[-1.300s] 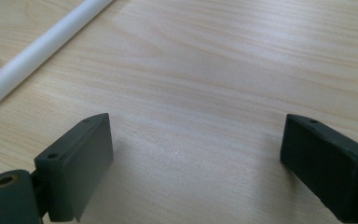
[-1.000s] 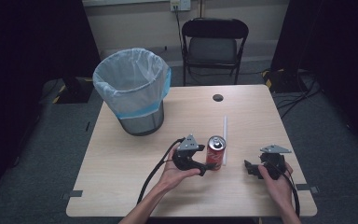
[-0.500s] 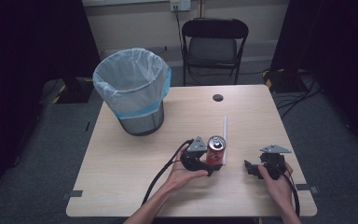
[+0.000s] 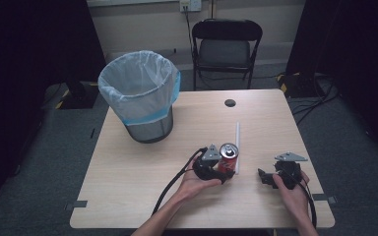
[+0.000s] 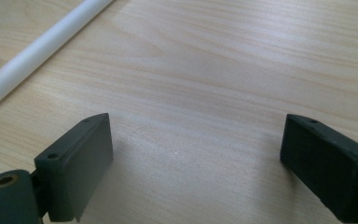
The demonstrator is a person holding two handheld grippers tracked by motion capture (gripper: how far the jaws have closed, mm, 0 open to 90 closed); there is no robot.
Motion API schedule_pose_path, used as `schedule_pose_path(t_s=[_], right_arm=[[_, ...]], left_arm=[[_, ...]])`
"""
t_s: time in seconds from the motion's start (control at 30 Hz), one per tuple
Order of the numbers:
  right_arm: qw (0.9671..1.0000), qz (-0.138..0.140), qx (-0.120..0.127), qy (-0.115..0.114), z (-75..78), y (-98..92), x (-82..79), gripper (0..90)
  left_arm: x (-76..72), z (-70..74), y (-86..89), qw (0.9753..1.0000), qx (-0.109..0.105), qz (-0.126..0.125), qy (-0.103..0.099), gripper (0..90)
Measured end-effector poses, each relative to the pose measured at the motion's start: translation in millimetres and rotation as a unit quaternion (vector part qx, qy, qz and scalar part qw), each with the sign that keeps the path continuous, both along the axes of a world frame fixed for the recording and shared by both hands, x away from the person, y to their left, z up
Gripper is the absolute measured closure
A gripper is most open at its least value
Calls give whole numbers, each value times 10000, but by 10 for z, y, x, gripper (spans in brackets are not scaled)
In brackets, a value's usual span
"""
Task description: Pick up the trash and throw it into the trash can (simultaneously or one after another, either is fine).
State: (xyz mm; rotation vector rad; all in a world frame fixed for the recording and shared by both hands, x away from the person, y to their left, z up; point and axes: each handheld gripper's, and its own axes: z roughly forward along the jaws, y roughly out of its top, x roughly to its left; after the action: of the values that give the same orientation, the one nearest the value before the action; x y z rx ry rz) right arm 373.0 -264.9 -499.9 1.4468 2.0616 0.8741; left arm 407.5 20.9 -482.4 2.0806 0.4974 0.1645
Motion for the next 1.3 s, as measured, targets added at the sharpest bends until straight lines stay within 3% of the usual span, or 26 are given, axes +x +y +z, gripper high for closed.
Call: schedule_pose_path(t_s=[0.6, 1.07, 1.3], right_arm=[[10000, -1, 1, 0, 0, 0, 0, 85], [10000, -2, 4, 5, 0, 1, 0, 85], [10000, -1, 1, 1, 0, 0, 0, 85]], left_arm=[[-58, 152, 104, 9998, -175, -134, 38, 340], [-133, 316, 392, 9995, -199, -232, -60, 340], [-116, 394, 527, 9999, -151, -14, 38, 341]])
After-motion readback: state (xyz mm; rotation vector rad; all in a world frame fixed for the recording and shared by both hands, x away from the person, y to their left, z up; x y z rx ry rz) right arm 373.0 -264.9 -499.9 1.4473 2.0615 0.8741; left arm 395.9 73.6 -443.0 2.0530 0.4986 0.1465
